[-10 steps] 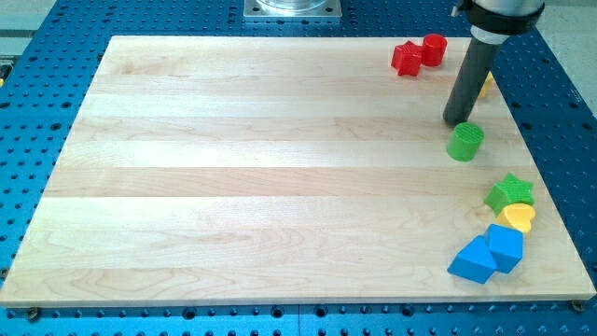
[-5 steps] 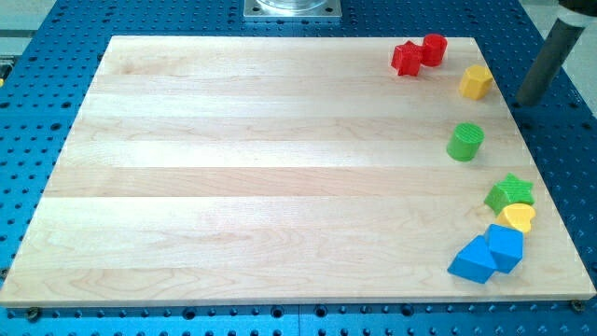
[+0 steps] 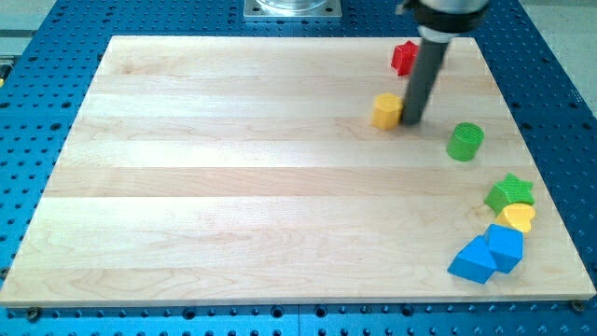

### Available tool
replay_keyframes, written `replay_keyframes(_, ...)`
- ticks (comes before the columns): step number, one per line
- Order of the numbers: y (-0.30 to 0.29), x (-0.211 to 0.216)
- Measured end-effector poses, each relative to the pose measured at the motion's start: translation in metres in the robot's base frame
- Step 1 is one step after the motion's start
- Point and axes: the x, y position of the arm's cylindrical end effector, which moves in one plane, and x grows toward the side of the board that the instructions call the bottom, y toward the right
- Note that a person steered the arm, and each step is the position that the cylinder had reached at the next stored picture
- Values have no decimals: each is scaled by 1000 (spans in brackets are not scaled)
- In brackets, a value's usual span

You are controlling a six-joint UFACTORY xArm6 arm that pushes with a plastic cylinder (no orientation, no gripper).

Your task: Slide the yellow hexagon parallel to the left of the red star

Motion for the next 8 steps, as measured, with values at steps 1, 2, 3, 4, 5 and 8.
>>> replay_keyframes(1, -48, 10)
replay_keyframes(2, -75, 54)
replay_keyframes(3, -80, 0)
replay_keyframes(4, -82, -56)
replay_keyframes(5, -77, -51)
replay_keyframes(8, -104, -128)
